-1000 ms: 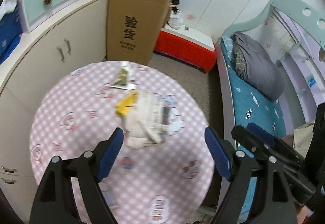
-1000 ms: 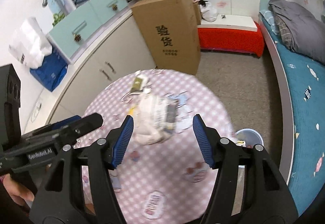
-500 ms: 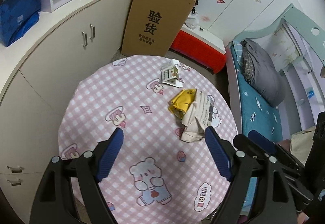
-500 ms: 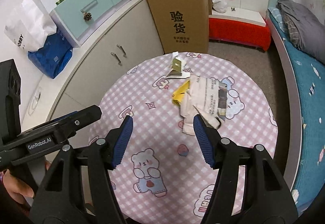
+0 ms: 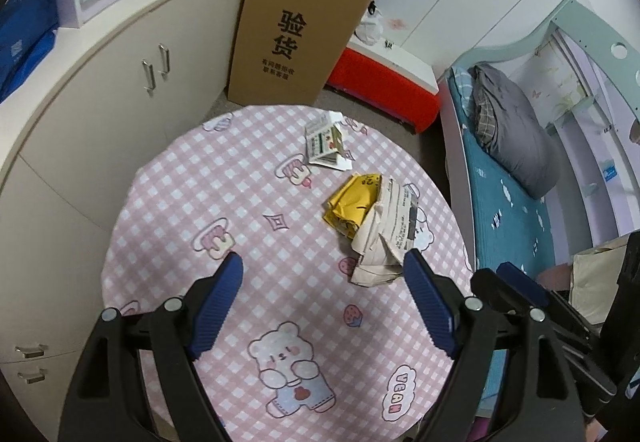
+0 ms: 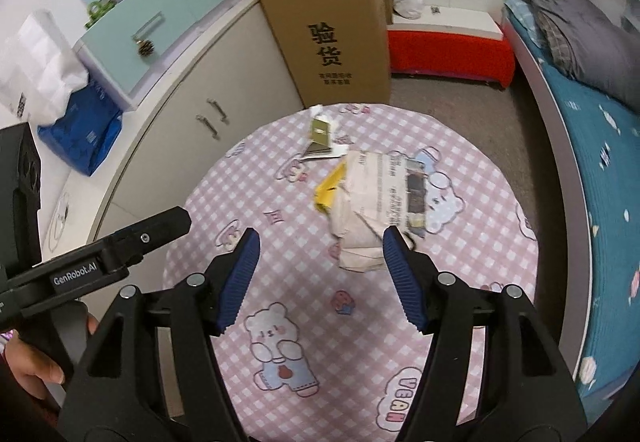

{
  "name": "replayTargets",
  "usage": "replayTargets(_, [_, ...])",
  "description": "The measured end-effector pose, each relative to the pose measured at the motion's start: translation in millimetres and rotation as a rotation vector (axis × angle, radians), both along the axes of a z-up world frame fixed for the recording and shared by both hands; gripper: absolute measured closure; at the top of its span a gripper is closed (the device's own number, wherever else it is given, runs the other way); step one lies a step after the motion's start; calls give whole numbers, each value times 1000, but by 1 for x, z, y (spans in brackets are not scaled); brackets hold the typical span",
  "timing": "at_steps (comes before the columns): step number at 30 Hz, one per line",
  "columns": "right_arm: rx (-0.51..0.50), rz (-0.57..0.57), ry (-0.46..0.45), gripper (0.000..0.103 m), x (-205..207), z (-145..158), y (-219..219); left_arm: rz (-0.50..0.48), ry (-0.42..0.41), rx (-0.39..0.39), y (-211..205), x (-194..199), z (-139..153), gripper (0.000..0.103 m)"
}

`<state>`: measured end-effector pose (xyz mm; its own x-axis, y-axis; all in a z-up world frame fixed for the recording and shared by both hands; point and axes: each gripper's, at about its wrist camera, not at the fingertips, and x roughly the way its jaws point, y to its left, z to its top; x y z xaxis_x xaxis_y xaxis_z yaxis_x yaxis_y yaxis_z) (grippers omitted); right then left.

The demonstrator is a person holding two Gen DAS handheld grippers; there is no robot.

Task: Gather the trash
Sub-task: 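Move both open tools back over the table toward the newspaper, then grasp newspaper with left tool while right tool reaches for yellow bag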

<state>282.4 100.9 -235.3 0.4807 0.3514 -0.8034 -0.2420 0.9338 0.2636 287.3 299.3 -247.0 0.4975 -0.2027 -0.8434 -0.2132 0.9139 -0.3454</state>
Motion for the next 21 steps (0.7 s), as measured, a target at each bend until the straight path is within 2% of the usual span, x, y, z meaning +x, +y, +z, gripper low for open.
replayTargets(4, [15, -37, 23, 39, 13, -13, -23, -12, 32, 6, -14, 15, -12, 23])
replayTargets(15, [43, -94, 117, 36, 66, -61, -85, 30, 160, 11, -38, 68, -64, 23])
replayTargets(21, [71, -85, 175, 36, 89, -87, -98, -20, 173, 20, -66, 100, -83, 23])
